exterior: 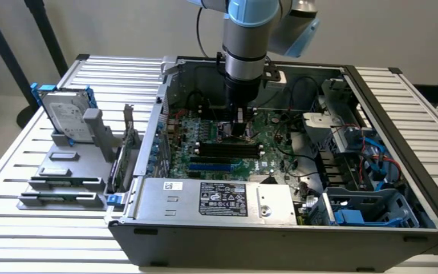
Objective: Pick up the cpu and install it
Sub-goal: 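Place the cpu into insertion slot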
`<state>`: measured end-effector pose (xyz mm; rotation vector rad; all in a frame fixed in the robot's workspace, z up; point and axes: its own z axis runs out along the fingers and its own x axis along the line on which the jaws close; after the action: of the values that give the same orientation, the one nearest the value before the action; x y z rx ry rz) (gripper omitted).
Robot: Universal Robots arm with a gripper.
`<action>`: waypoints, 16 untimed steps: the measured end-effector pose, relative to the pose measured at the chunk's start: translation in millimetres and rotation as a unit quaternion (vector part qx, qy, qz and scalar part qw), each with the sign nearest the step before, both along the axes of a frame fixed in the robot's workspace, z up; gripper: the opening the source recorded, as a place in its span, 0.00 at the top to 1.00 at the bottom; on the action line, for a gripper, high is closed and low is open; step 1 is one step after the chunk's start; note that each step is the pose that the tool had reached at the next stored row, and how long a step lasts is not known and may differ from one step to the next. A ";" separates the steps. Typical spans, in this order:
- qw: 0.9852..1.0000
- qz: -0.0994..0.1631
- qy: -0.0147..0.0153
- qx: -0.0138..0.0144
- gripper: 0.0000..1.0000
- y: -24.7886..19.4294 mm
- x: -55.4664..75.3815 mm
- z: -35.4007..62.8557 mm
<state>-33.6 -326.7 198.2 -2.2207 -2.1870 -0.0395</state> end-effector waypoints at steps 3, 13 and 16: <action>1.000 0.000 0.001 0.000 0.45 0.0 -0.1 0.0; 1.000 0.000 0.001 0.000 0.45 0.0 -0.1 -0.8; 1.000 0.000 0.001 0.000 0.45 0.1 -0.1 -1.1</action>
<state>-33.7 -326.6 197.1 -2.2193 -2.1857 -0.0374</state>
